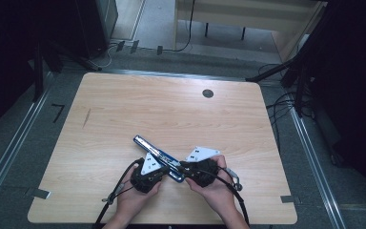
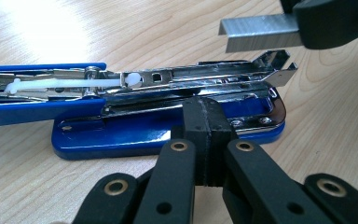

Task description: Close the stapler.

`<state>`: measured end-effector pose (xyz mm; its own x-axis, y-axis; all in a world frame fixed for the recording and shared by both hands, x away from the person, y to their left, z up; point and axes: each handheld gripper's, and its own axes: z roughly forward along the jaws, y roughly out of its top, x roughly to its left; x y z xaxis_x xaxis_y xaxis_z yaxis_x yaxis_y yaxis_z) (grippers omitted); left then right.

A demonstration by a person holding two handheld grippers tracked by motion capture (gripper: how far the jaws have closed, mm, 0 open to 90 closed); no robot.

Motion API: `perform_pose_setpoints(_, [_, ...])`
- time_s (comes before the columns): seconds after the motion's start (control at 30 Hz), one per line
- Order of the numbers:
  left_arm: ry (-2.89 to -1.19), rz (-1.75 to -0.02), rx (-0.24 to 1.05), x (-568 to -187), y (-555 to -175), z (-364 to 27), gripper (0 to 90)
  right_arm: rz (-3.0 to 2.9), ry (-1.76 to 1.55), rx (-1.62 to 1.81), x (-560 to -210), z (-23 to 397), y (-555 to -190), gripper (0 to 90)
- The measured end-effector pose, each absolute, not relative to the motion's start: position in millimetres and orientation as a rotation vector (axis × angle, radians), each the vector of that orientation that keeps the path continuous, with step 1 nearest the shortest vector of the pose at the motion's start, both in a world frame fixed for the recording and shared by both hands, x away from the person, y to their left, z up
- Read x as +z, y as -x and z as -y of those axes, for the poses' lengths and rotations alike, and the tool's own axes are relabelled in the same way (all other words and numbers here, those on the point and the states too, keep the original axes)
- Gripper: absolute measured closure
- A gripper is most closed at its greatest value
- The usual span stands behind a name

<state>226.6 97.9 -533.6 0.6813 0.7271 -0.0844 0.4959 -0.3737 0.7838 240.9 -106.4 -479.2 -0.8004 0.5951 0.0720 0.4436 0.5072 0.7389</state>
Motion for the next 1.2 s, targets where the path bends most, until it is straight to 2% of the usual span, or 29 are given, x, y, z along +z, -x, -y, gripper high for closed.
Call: perform_pose_setpoints(1.2, [-2.055,-0.938,0.349,-533,-227,-98,90.0,-2.623,-0.915,1.029,-489,93,-252,80.0])
